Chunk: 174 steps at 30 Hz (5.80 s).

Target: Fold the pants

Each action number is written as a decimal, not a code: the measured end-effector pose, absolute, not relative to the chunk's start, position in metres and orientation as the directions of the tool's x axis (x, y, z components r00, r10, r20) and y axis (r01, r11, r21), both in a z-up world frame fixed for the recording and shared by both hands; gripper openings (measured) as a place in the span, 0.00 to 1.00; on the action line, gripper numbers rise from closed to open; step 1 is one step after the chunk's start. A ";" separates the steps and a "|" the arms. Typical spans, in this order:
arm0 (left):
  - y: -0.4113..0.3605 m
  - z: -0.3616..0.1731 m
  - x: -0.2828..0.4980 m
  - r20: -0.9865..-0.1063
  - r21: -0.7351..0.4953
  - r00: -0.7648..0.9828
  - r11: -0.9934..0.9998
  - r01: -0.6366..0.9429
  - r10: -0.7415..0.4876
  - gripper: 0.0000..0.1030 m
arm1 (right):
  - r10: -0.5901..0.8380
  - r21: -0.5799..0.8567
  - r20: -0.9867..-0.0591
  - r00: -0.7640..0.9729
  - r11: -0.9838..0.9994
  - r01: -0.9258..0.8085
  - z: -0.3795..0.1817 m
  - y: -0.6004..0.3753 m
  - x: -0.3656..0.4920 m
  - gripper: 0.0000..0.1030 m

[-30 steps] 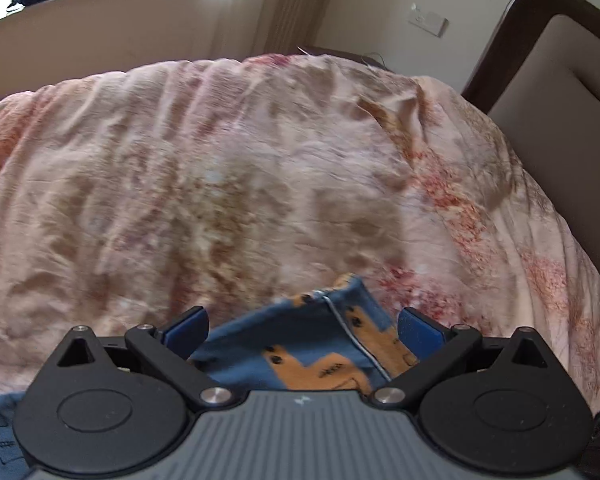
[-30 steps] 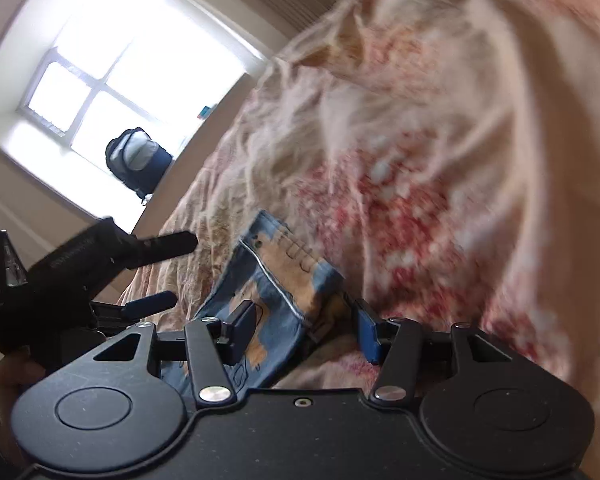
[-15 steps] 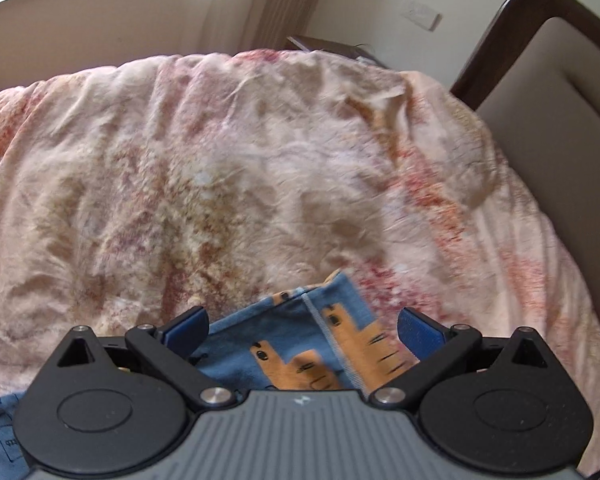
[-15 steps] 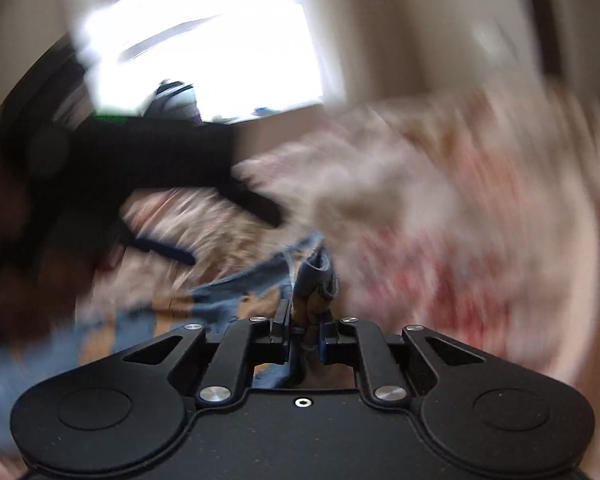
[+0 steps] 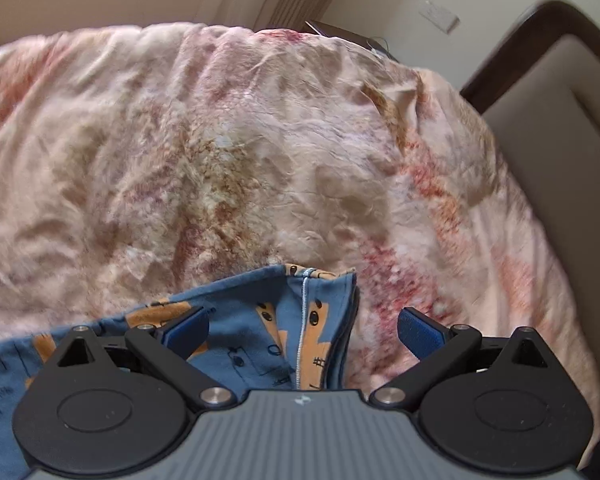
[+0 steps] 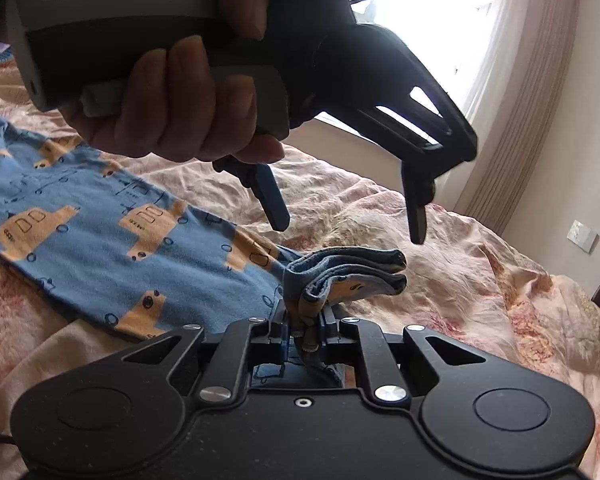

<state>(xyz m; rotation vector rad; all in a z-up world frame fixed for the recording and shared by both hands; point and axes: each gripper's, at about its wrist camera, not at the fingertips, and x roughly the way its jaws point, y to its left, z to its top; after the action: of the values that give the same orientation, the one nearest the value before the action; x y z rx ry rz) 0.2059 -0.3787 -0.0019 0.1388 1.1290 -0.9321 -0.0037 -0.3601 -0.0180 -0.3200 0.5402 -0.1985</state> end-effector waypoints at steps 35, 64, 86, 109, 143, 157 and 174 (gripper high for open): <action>-0.236 0.029 0.215 -0.769 -0.413 0.261 0.765 0.494 -0.584 0.12 | -0.015 -0.381 -0.420 0.908 0.910 -0.161 0.016 -0.295 -0.018 0.14; -0.136 -0.056 0.229 -0.742 -0.514 0.300 0.797 0.318 -0.599 0.12 | 0.146 -0.285 -0.586 0.797 0.884 -0.371 -0.031 -0.230 0.021 0.17; -0.109 -0.018 0.232 -0.730 -0.551 0.283 0.781 0.294 -0.622 0.10 | 0.172 -0.255 -0.526 0.833 0.902 -0.348 -0.003 -0.226 0.012 0.14; -0.005 -0.025 0.214 -0.705 -0.470 0.490 0.855 0.217 -0.512 0.73 | 0.246 -0.207 -0.481 0.841 0.901 -0.382 0.015 -0.215 0.012 0.86; -0.064 -0.042 0.135 -0.664 0.073 0.733 0.964 0.257 -0.145 1.00 | -0.167 -0.445 -0.437 0.884 0.894 -0.051 -0.030 -0.291 0.020 0.99; -0.052 -0.050 0.196 -0.686 0.026 0.722 0.988 0.149 -0.091 1.00 | -0.009 -0.346 -0.505 0.863 0.918 -0.193 -0.029 -0.289 0.154 0.99; -0.027 -0.041 0.125 -0.728 0.123 0.685 0.989 0.085 0.032 1.00 | -0.014 -0.297 -0.490 0.872 0.943 -0.152 -0.036 -0.299 0.025 0.99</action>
<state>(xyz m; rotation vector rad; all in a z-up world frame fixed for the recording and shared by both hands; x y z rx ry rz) 0.1247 -0.0273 -0.0408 0.1512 0.8165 -0.0301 0.0246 -0.2988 -0.0357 -0.3356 0.5093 0.0732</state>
